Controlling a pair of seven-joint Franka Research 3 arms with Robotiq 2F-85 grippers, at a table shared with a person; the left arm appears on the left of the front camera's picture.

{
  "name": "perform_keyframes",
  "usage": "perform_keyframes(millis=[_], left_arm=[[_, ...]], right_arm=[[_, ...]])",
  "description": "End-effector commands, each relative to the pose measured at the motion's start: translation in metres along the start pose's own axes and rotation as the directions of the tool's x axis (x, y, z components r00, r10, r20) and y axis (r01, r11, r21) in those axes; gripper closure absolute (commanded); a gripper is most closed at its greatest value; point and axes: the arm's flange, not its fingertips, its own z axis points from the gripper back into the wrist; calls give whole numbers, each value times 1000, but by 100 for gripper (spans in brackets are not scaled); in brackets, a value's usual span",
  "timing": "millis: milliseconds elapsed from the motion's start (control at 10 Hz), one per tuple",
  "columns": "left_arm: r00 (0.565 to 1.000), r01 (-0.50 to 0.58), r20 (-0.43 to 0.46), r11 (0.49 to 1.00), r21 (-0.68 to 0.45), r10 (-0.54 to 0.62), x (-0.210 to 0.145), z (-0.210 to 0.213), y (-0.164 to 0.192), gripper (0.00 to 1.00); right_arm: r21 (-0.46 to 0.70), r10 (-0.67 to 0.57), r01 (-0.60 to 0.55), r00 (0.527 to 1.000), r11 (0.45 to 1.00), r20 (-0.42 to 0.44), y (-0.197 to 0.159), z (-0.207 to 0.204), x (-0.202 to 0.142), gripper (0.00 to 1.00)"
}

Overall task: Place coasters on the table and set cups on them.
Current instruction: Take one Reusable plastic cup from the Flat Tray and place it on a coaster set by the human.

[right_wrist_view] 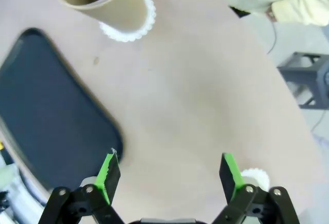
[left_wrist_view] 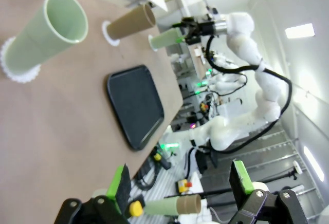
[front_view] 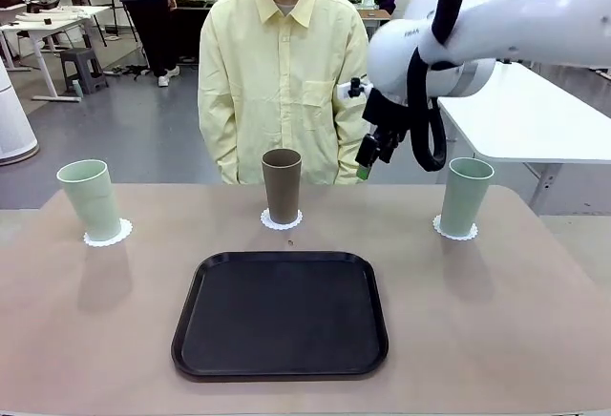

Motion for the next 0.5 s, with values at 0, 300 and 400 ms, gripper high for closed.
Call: perform_keyframes(millis=[0,300,400], left_arm=[[1000,3,6,1000,-3,-3,-1,1,-1,0],[1000,3,6,1000,-3,-3,-1,1,-1,0],[1000,3,6,1000,-3,-3,-1,1,-1,0]], right_arm=[[-28,-29,29,1000,999,-1,12,35,-4,0],[-39,-44,42,998,998,-41,8,43,-6,0],[-29,-29,29,1000,999,-1,22,54,-5,0]])
